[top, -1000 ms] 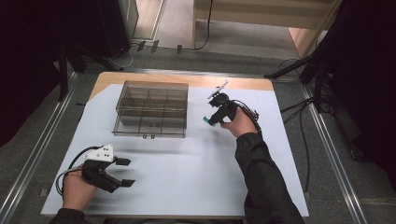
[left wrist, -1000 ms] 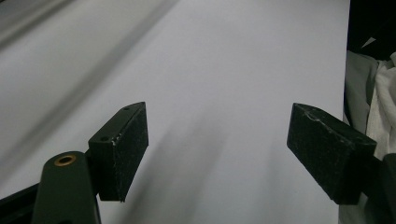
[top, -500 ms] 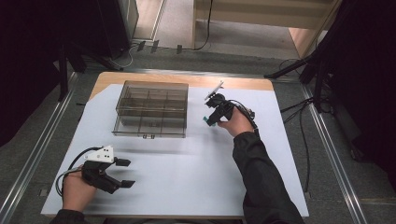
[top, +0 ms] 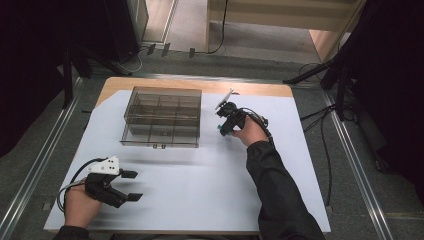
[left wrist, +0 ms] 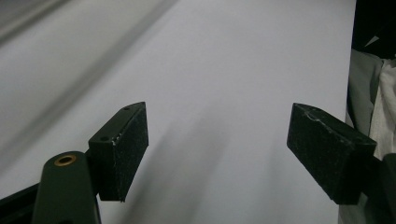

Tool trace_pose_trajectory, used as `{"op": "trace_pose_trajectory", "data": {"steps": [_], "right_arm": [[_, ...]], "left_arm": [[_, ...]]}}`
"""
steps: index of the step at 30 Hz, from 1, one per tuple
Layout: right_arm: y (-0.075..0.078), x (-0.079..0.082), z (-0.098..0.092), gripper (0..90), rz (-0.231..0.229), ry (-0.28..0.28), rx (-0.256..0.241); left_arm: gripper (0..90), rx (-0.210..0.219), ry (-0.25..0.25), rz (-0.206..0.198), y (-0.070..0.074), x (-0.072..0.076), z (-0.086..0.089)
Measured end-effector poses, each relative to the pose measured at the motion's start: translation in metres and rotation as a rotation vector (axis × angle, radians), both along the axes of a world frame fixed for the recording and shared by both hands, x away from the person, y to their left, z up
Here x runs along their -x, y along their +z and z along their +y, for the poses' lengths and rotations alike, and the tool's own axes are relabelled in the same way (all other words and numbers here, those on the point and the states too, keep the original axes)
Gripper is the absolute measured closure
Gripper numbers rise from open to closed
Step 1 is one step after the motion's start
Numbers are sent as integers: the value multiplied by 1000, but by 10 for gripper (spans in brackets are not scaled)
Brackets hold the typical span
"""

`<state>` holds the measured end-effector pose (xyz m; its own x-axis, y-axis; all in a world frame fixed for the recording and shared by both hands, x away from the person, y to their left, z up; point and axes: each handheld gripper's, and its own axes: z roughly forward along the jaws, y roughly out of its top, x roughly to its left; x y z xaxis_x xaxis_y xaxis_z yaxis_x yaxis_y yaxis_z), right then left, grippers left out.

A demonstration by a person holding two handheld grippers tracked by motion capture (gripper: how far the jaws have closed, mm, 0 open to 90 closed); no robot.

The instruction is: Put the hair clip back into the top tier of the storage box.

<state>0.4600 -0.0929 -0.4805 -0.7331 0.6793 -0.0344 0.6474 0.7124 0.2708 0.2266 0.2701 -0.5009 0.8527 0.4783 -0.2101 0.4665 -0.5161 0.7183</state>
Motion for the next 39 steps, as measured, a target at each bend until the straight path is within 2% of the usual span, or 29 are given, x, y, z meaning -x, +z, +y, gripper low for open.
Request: {"op": "trace_pose_trajectory", "data": {"steps": [7, 13, 19, 30, 34, 39], "right_arm": [[-5, -5, 4, 628, 3, 4, 10], [-6, -7, 4, 654, 10, 6, -2], [-6, -11, 0, 689, 27, -18, -29], [-6, -10, -1, 731, 19, -36, -29], [-6, -10, -1, 773, 18, -39, -30], [-6, -11, -1, 776, 18, -40, -29]], "left_arm": [[216, -6, 6, 0, 0, 2, 1], [215, -1, 12, 5, 0, 3, 2], [215, -10, 8, 4, -1, 3, 1], [214, -10, 12, 5, -1, 3, 2], [214, -14, 13, 6, -1, 3, 2], [214, -13, 14, 6, -1, 3, 2]]}}
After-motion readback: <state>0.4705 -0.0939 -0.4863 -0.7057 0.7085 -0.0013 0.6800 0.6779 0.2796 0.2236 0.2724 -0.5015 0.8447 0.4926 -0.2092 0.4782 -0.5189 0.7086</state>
